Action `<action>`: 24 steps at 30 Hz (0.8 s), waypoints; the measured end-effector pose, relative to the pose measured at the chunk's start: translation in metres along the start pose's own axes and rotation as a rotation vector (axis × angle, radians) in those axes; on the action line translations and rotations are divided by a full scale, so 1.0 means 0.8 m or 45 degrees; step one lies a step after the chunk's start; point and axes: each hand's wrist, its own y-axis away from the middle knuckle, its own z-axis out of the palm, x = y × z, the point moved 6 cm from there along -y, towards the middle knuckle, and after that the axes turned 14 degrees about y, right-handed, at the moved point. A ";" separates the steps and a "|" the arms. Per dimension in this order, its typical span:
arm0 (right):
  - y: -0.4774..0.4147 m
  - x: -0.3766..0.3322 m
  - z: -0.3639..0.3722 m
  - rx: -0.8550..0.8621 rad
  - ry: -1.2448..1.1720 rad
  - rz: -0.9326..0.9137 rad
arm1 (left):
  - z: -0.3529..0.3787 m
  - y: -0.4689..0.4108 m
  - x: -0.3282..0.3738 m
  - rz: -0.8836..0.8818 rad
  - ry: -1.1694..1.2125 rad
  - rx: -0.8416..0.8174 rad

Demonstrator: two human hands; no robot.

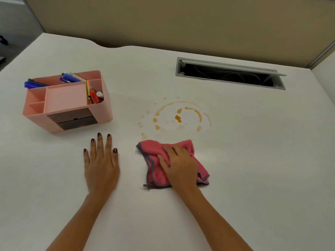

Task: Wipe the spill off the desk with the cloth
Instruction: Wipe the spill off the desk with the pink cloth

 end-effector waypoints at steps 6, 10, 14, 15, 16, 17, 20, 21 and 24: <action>-0.050 0.033 0.013 -0.119 -0.043 0.293 | 0.001 0.000 0.000 -0.013 -0.011 0.000; -0.070 -0.021 0.023 -0.184 -0.075 0.086 | 0.000 0.000 0.002 -0.013 -0.032 -0.002; -0.040 -0.058 0.015 -0.143 -0.152 -0.181 | -0.002 0.001 0.003 -0.013 -0.017 0.000; -0.031 -0.053 0.013 -0.130 -0.159 -0.213 | -0.003 0.001 0.003 -0.014 -0.012 0.000; -0.024 -0.041 0.013 -0.125 -0.163 -0.205 | -0.003 0.001 0.004 -0.013 -0.008 0.001; -0.021 -0.025 0.013 -0.122 -0.159 -0.164 | -0.003 0.001 0.005 -0.013 -0.005 0.001; -0.032 0.014 0.018 -0.147 -0.138 0.028 | -0.002 0.000 0.004 -0.016 -0.003 -0.005; -0.041 0.019 0.021 -0.163 -0.139 0.087 | -0.002 0.000 0.003 -0.016 -0.003 -0.005; -0.073 0.016 0.028 -0.157 -0.119 0.230 | -0.002 0.000 0.002 -0.008 -0.020 -0.006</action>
